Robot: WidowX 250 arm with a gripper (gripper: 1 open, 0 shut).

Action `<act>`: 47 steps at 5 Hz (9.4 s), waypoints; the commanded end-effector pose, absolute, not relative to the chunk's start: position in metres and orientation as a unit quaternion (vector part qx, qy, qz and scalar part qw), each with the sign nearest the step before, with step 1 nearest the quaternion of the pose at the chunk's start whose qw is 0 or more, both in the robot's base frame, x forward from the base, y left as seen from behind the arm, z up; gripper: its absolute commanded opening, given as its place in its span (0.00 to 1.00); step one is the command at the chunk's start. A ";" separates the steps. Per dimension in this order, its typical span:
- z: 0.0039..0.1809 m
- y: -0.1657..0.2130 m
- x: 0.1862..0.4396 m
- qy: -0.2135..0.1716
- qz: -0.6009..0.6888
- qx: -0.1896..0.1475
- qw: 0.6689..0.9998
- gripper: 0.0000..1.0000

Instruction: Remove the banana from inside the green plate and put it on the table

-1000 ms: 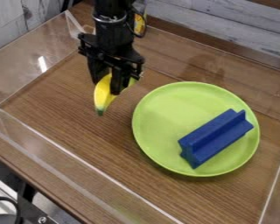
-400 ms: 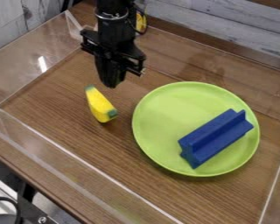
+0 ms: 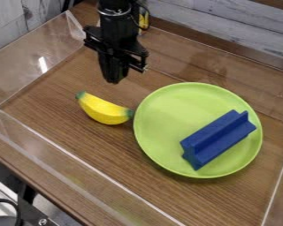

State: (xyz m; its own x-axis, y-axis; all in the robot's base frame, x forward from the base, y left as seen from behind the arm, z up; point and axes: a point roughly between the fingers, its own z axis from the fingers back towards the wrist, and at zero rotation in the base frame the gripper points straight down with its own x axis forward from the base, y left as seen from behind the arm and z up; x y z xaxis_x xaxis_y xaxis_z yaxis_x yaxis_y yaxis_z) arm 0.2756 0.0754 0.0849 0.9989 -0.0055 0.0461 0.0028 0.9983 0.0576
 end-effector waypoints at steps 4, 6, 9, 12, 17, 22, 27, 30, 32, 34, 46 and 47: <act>0.082 0.076 0.267 -0.042 -0.054 0.032 0.997 1.00; 0.074 0.078 0.267 -0.042 -0.062 0.030 0.997 1.00; 0.064 0.078 0.269 -0.042 -0.072 0.026 0.996 1.00; 0.064 0.078 0.272 -0.043 -0.082 0.026 0.995 0.00; 0.102 0.086 0.283 -0.073 -0.080 0.022 0.994 1.00; 0.107 0.105 0.296 -0.126 -0.077 0.013 0.989 1.00; 0.092 0.118 0.316 -0.151 -0.093 0.018 0.984 1.00; 0.095 0.120 0.318 -0.163 -0.097 0.025 0.982 1.00; 0.099 0.120 0.317 -0.171 -0.098 0.029 0.980 1.00; 0.102 0.118 0.315 -0.175 -0.099 0.031 0.979 1.00; 0.073 0.095 0.372 -0.214 -0.150 0.041 0.964 0.00; 0.072 0.094 0.373 -0.220 -0.156 0.044 0.962 0.00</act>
